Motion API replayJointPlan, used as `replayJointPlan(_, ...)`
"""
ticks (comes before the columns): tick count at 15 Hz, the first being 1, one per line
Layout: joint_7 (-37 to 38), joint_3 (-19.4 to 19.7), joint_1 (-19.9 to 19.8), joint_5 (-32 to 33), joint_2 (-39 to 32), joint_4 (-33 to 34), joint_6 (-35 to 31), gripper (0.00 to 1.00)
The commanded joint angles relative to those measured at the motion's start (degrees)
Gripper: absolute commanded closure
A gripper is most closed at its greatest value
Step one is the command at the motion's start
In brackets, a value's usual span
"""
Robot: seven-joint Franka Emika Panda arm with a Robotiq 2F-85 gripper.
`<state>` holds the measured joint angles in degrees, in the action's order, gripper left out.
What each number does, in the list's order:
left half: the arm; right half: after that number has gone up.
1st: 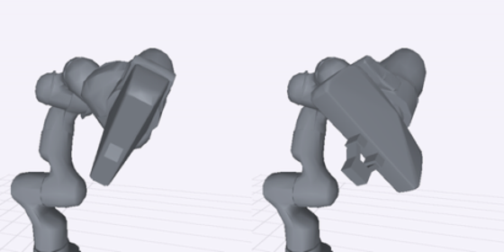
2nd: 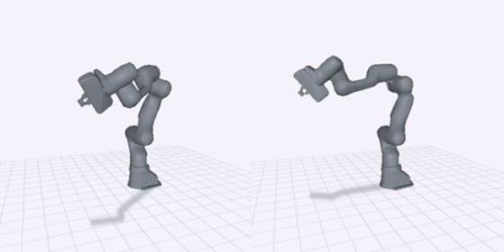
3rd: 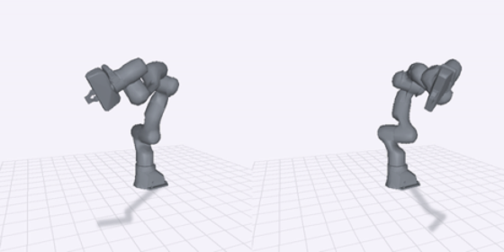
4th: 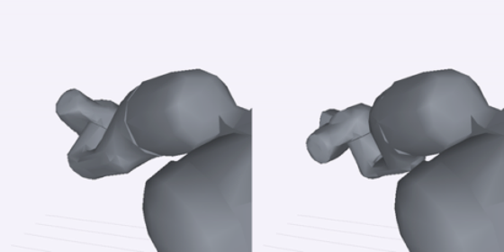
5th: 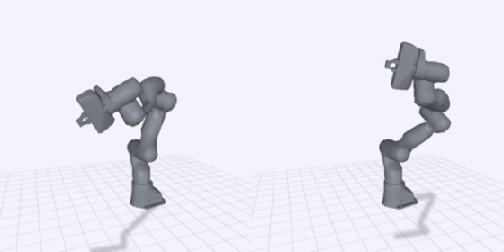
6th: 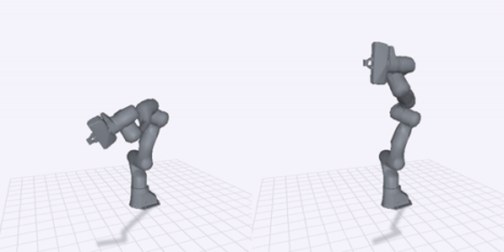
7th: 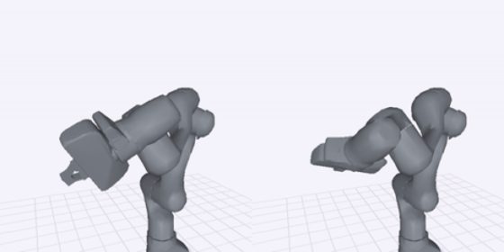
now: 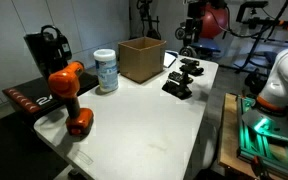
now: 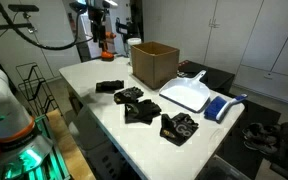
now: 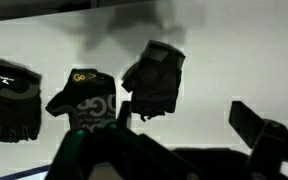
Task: Pick up the second glove from the right and put it on the leftmost glove, pick up the glove to the right of the stacked glove and put it on the stack of gloves, pick up the rightmost glove and put it on the stack of gloves, pick up all the gloves and put them in the cardboard box
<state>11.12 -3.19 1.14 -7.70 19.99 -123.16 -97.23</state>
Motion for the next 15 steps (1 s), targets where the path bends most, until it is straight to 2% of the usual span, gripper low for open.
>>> replayJointPlan(1, -0.02, -0.05, -0.08, 0.00, -0.05, 0.16, 0.17, 0.00)
replayJointPlan(11, -0.17, -0.04, -0.28, 0.70, -0.49, -0.03, -0.43, 0.00)
replayJointPlan(15, -3.16, 2.85, -2.09, 0.34, -0.57, -5.36, -3.73, 0.00)
